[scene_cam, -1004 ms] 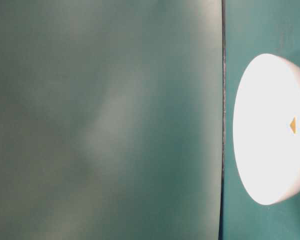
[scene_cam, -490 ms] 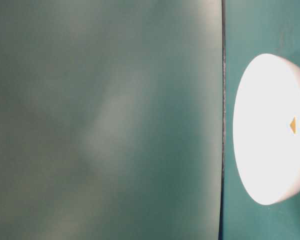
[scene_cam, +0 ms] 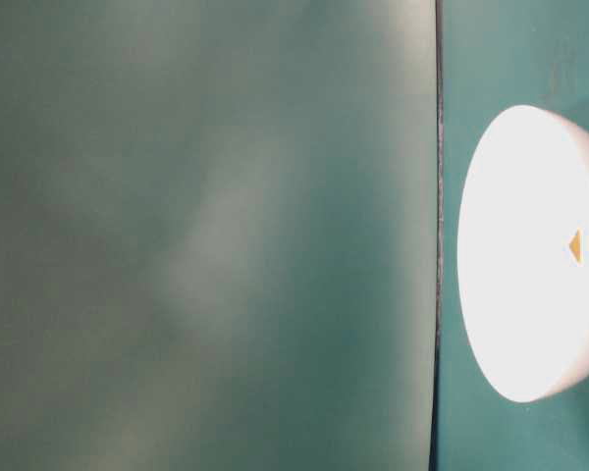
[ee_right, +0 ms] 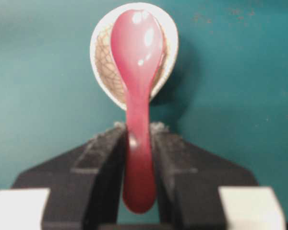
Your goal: Grip the spoon and scoop the red block from the bowl with right arm.
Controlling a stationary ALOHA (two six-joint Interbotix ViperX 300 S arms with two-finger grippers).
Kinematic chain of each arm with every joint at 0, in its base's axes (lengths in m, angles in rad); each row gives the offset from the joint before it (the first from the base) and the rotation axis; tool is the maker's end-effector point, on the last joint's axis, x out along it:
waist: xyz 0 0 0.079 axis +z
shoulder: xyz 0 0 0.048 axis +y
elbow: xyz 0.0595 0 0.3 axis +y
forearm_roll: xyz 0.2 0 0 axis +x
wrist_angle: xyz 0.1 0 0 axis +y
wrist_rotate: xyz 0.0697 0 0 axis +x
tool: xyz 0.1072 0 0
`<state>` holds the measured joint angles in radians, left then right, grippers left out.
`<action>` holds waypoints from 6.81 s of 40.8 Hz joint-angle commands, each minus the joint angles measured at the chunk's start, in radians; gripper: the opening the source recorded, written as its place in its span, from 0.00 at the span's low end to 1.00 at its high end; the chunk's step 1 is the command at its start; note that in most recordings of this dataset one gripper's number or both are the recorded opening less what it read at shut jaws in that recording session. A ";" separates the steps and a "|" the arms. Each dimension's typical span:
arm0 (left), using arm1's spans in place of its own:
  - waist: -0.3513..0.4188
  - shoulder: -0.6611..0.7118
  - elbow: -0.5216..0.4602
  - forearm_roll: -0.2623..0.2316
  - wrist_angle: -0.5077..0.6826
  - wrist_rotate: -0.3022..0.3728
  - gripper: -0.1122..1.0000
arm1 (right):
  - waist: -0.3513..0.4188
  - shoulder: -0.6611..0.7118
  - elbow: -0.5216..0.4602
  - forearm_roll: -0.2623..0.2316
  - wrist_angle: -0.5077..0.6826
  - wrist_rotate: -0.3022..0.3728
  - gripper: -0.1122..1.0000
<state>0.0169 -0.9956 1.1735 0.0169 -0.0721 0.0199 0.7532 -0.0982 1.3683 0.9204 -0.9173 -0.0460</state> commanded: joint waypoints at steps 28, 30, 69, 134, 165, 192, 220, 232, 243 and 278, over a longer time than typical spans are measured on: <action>0.003 0.008 -0.011 0.003 -0.005 -0.002 0.10 | -0.064 -0.351 -0.025 -0.003 0.008 -0.256 0.33; 0.002 0.008 -0.012 0.003 -0.003 -0.002 0.10 | -0.094 -0.382 -0.031 -0.003 0.025 -0.284 0.33; 0.002 0.008 -0.012 0.003 0.037 -0.018 0.10 | -0.894 -0.474 -0.609 -0.144 1.250 -0.598 0.33; 0.031 -0.006 -0.017 0.000 0.037 -0.044 0.10 | -0.905 0.063 -1.118 -0.644 1.927 0.011 0.33; 0.031 -0.008 -0.017 0.000 0.037 -0.044 0.10 | -0.905 0.140 -1.120 -0.709 1.884 0.009 0.33; 0.031 -0.006 -0.017 0.000 0.037 -0.044 0.10 | -0.905 0.167 -1.120 -0.726 1.782 0.011 0.33; 0.031 -0.006 -0.017 0.000 0.038 -0.046 0.10 | -0.905 0.169 -1.104 -0.726 1.666 0.011 0.33; 0.031 -0.008 -0.017 0.000 0.037 -0.046 0.10 | -0.905 0.169 -1.089 -0.726 1.628 0.014 0.33; 0.031 -0.008 -0.018 0.000 0.037 -0.046 0.10 | -0.905 0.160 -1.075 -0.726 1.628 0.014 0.33; 0.031 -0.006 -0.018 0.000 0.037 -0.048 0.10 | -0.864 0.071 -0.933 -0.716 1.445 0.049 0.33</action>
<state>0.0445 -1.0063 1.1735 0.0169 -0.0307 -0.0261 -0.1150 0.0092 0.4403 0.2010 0.5492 -0.0061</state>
